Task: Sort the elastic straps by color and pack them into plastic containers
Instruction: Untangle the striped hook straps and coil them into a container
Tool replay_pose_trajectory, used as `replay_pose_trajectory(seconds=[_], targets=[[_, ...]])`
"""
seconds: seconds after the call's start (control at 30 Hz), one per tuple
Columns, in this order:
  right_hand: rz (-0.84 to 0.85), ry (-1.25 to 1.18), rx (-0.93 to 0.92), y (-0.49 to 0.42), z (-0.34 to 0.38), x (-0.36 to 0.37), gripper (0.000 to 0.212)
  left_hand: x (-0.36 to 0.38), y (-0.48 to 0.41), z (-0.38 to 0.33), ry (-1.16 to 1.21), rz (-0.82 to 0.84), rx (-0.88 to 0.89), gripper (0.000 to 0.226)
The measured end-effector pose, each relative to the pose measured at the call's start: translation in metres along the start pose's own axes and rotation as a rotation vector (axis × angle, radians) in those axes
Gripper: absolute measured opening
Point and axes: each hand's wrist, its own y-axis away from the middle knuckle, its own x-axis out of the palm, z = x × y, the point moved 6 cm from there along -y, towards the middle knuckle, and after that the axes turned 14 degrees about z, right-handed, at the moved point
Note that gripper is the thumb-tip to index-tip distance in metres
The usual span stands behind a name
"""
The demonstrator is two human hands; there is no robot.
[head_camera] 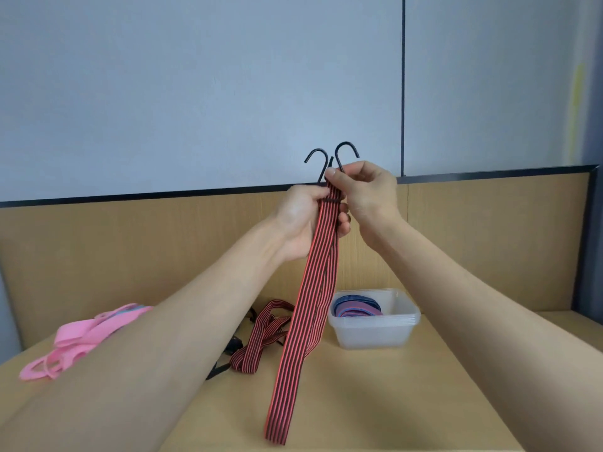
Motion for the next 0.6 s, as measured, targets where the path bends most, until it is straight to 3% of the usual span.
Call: replay_pose_trajectory(seconds=[0.13,0.27,0.5,0.6], targets=[[0.014,0.181,-0.078,0.003,-0.013,-0.002,0.007,-0.019,-0.001,0.020,0.085,-0.051,0.039,0.023],[0.067,0.158,-0.122,0.011,-0.033,-0.008,0.040,-0.044,-0.006,0.032,0.148,-0.093,0.106,0.022],[0.129,0.303,-0.108,0.010,-0.070,-0.005,0.019,-0.074,-0.015,0.062,0.114,-0.143,0.081,0.022],[0.143,0.294,-0.070,0.013,-0.090,-0.001,0.026,-0.087,-0.022,0.079,0.141,-0.165,0.062,0.021]])
